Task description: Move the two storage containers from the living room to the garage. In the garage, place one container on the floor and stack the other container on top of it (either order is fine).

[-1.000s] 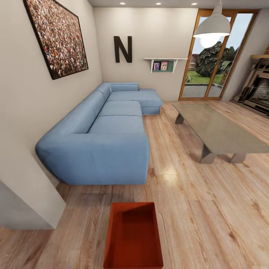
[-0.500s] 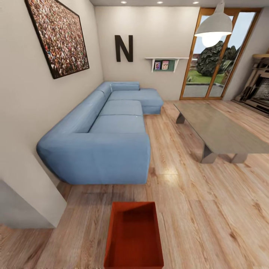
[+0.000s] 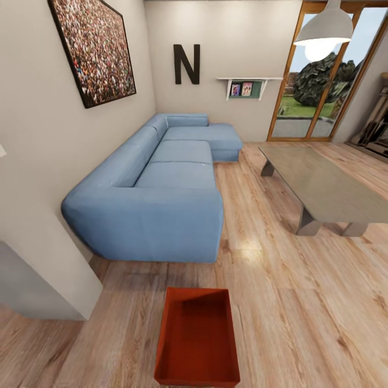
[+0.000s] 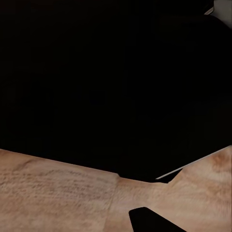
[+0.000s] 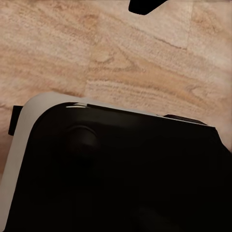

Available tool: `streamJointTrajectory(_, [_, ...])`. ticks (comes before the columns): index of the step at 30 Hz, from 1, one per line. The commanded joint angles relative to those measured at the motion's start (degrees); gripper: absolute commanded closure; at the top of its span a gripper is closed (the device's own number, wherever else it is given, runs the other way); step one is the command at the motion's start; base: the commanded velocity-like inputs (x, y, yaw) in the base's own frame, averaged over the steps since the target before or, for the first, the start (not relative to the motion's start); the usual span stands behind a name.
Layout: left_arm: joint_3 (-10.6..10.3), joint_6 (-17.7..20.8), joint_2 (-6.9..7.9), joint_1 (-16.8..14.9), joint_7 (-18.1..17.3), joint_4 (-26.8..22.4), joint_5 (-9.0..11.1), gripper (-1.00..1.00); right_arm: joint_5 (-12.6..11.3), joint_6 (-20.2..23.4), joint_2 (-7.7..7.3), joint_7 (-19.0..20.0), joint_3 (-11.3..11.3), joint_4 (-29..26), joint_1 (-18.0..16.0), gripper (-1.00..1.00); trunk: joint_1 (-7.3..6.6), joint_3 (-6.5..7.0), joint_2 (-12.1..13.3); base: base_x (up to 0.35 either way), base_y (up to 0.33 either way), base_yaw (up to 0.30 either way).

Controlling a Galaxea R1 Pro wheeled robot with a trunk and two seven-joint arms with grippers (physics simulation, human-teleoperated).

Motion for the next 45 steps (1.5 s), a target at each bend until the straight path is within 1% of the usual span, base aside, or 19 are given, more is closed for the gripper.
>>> streamJointTrajectory(1, [0.02,-0.15,-0.01,-0.01,0.04,0.0,0.23,-1.0,0.3,-0.32,-0.03,0.06,0.12,0.16,-0.07,-1.0,0.0,-0.12,-0.02,0.0,0.0,0.097])
streamJointTrajectory(13, [0.02,-0.15,-0.01,-0.01,0.04,0.0,0.23,-1.0,0.23,-0.24,-0.07,-0.04,0.05,0.16,-0.07,-1.0,0.0,-1.12,-0.02,0.0,0.0,0.076])
streamJointTrajectory(45, [0.02,-0.15,-0.01,-0.01,0.04,0.0,0.23,-1.0,0.09,-0.23,0.01,-0.04,-0.14,0.16,-0.07,-1.0,0.0,-4.04,-0.02,0.0,0.0,0.002])
